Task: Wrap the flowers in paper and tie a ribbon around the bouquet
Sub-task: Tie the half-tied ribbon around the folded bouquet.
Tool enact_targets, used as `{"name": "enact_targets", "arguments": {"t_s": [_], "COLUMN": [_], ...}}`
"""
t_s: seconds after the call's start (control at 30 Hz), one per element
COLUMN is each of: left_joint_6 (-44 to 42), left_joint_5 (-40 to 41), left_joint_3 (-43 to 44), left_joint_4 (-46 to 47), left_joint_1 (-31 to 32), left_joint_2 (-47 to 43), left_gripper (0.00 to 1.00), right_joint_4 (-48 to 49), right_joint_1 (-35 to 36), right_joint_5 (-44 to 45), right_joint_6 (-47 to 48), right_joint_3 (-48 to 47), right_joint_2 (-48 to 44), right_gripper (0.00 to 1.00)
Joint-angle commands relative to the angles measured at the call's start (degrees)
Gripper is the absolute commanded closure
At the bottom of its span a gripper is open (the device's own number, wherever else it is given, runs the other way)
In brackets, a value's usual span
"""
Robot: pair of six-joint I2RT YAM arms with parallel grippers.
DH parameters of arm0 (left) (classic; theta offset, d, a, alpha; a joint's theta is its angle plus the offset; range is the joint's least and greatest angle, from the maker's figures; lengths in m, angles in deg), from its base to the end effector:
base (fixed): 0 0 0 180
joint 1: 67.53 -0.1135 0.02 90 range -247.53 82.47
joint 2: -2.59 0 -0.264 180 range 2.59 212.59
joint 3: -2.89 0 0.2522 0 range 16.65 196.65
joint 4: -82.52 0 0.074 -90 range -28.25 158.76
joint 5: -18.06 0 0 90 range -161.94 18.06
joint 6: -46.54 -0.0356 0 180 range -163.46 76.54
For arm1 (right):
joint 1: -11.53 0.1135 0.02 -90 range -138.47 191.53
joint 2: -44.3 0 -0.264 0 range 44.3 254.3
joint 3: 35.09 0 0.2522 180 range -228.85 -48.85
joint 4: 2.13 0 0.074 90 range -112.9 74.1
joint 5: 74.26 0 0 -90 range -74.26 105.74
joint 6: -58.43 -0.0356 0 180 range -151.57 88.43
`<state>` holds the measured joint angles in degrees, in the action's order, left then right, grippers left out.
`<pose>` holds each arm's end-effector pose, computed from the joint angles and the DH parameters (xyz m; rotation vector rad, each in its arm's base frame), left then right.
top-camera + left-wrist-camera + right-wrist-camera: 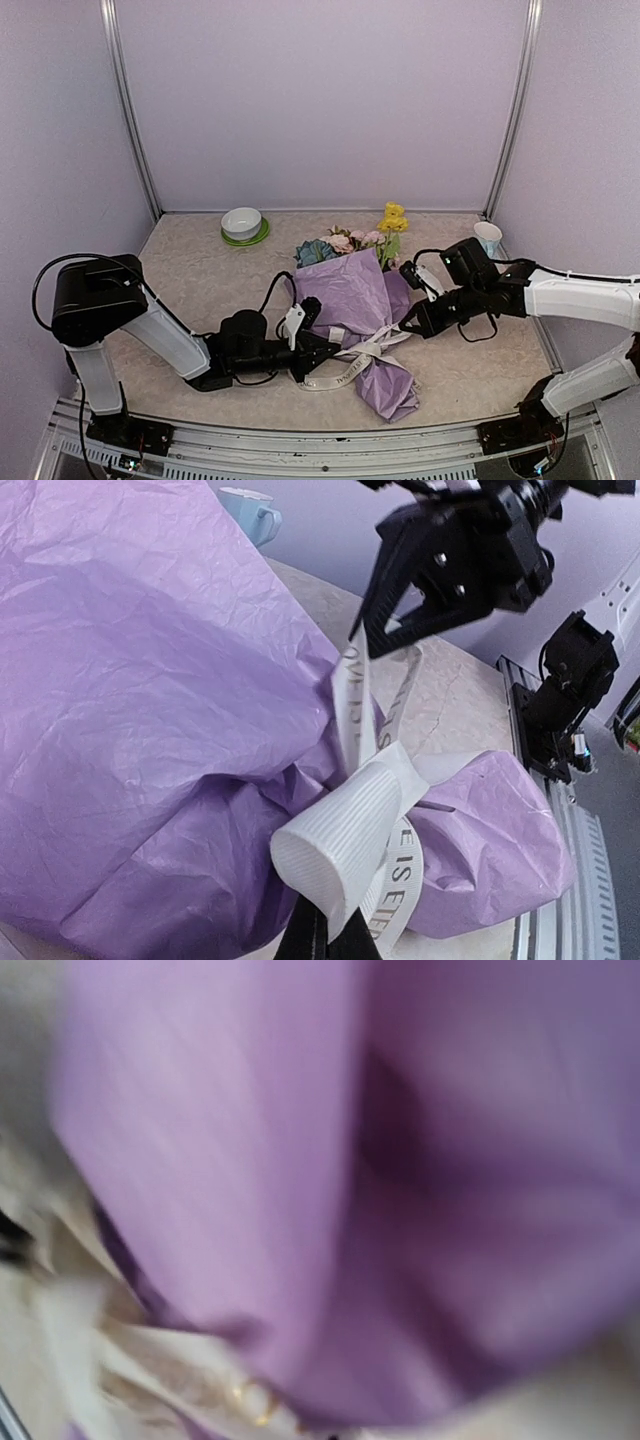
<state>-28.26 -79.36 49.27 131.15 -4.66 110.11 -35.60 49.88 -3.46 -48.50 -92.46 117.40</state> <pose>0.1454 -0.2939 0.1207 0.8679 1.7172 -1.0679 0.1938 0.1682 0.2163 -0.6290 2.4660 0.8188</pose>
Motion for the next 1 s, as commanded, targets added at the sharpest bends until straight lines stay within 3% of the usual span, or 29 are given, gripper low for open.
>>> {"name": "enact_targets", "arguments": {"t_s": [0.0, 0.23, 0.57, 0.67, 0.8, 0.97], "left_joint_6": [8.4, 20.2, 27.9, 27.6, 25.2, 28.2], "left_joint_5": [-3.2, 1.3, 11.8, 13.1, 13.1, 16.2], "left_joint_3": [-0.8, -4.9, -9.9, -13.4, -11.3, -14.9], "left_joint_4": [-0.2, -2.1, -11.0, -9.0, -15.1, -14.7], "left_joint_1": [-1.3, -5.0, -6.9, -8.0, -8.1, -9.7], "left_joint_2": [0.3, -1.0, -5.8, -8.1, -7.5, -8.8], "left_gripper": [1.0, 1.0, 1.0, 1.0, 1.0, 1.0], "right_joint_4": [-1.2, 3.0, 14.3, 16.9, 18.1, 19.2], "right_joint_1": [-3.1, -10.9, -20.1, -23.8, -24.0, -24.8], "right_joint_5": [0.3, -3.8, -12.8, -14.0, -15.8, -12.6], "right_joint_6": [-2.2, -3.3, -6.1, -6.2, -5.2, -5.4], "right_joint_3": [6.7, 14.0, 22.0, 24.0, 23.7, 24.3], "right_joint_2": [-3.8, -6.8, -2.1, -1.7, 3.0, 2.8], "right_gripper": [1.0, 1.0, 1.0, 1.0, 1.0, 1.0]}}
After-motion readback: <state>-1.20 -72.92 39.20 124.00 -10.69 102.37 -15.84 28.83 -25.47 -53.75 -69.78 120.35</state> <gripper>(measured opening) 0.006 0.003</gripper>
